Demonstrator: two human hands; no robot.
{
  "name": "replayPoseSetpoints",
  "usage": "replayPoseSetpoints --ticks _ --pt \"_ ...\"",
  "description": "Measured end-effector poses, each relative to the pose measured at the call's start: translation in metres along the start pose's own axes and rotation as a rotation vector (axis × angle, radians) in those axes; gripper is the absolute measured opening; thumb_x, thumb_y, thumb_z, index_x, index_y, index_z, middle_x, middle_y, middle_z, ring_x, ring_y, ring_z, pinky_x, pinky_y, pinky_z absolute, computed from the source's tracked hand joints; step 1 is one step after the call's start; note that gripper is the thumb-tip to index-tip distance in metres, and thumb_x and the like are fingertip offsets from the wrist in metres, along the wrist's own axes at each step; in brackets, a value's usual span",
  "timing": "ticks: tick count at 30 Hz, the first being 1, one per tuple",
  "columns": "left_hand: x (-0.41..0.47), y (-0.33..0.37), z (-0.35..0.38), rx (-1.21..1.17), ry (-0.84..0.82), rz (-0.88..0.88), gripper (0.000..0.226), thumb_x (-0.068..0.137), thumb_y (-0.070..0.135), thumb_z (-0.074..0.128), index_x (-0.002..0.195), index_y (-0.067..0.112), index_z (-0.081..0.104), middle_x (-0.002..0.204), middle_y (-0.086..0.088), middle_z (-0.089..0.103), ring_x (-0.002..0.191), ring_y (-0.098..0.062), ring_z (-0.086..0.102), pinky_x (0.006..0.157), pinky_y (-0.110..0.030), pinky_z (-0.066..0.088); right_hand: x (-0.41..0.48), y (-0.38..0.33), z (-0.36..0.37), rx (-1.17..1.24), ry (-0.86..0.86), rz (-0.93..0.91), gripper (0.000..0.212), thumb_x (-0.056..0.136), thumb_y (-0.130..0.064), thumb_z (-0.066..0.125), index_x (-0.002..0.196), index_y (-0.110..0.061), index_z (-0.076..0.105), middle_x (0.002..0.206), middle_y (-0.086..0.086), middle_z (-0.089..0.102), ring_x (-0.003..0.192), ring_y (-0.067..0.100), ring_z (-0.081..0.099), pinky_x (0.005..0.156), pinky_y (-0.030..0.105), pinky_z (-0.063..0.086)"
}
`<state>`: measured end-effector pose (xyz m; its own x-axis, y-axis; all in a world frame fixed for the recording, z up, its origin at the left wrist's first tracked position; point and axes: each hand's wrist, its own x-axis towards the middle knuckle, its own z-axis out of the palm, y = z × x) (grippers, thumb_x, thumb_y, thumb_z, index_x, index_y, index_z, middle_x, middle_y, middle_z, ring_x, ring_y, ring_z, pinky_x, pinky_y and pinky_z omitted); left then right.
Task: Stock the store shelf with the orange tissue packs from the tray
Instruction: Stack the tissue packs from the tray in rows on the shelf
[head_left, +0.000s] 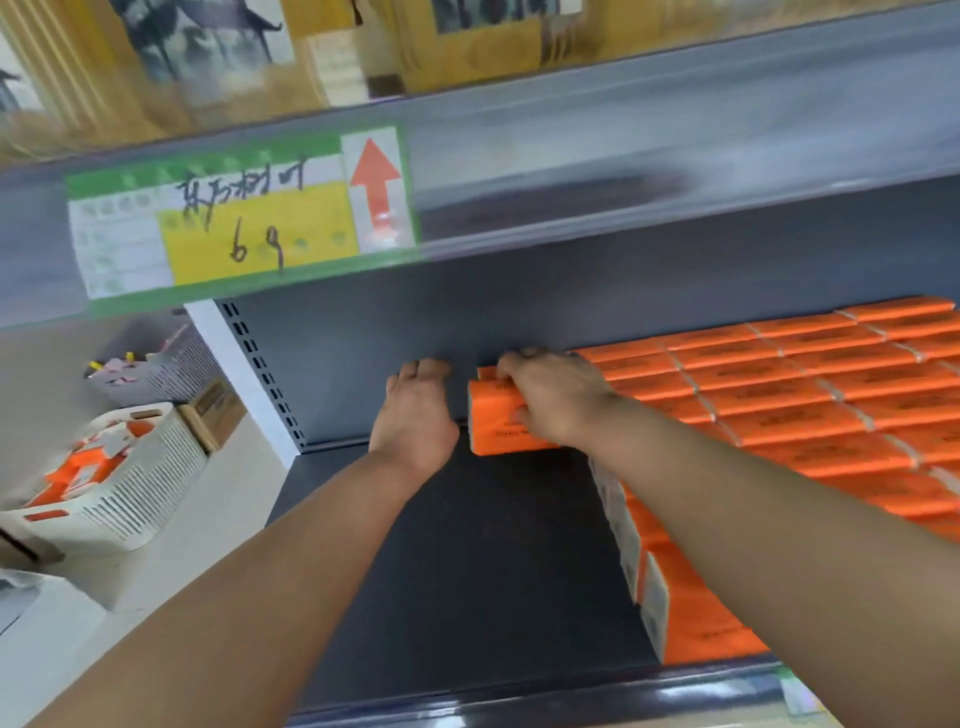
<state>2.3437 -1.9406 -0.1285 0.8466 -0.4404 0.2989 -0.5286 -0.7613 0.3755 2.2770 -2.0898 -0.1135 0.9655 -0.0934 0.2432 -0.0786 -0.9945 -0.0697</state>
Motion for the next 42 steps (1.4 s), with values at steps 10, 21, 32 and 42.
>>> replayPoseSetpoints --ticks 10,21,32,42 --pt "0.002 0.017 0.037 0.085 -0.092 0.103 0.052 0.087 0.019 0.063 0.134 0.020 0.042 0.126 -0.004 0.043 0.118 -0.023 0.043 0.080 -0.036 0.046 -0.021 0.029 0.001 -0.070 0.043 0.068 0.045 0.083 -0.006 0.051 0.126 -0.019 0.049 0.125 0.005 0.051 0.120 0.027 0.049 0.095 0.037 0.044" --pt "0.018 0.044 0.055 0.183 -0.013 -0.006 0.038 0.088 0.005 0.060 0.122 0.013 0.046 0.119 -0.009 0.043 0.102 -0.026 0.051 0.076 -0.035 0.050 -0.071 0.065 -0.007 -0.088 -0.100 0.177 0.037 0.091 -0.008 0.039 0.123 -0.021 0.052 0.121 0.003 0.052 0.114 0.025 0.050 0.092 0.038 0.043" --pt "-0.042 0.061 0.000 0.118 -0.004 0.079 0.042 0.085 0.008 0.057 0.126 0.013 0.048 0.124 -0.012 0.048 0.111 -0.031 0.050 0.083 -0.043 0.048 -0.125 0.031 -0.032 -0.069 0.047 0.109 0.033 0.090 -0.015 0.046 0.121 -0.023 0.053 0.119 0.001 0.055 0.115 0.024 0.052 0.092 0.039 0.043" --pt "-0.199 0.071 -0.007 -0.041 -0.094 0.201 0.035 0.086 0.017 0.063 0.120 0.017 0.056 0.122 -0.002 0.056 0.110 -0.019 0.056 0.090 -0.035 0.048 -0.271 -0.014 -0.013 0.051 0.212 -0.019 0.022 0.068 -0.010 0.074 0.088 -0.017 0.069 0.078 0.006 0.063 0.077 0.032 0.064 0.061 0.036 0.049"
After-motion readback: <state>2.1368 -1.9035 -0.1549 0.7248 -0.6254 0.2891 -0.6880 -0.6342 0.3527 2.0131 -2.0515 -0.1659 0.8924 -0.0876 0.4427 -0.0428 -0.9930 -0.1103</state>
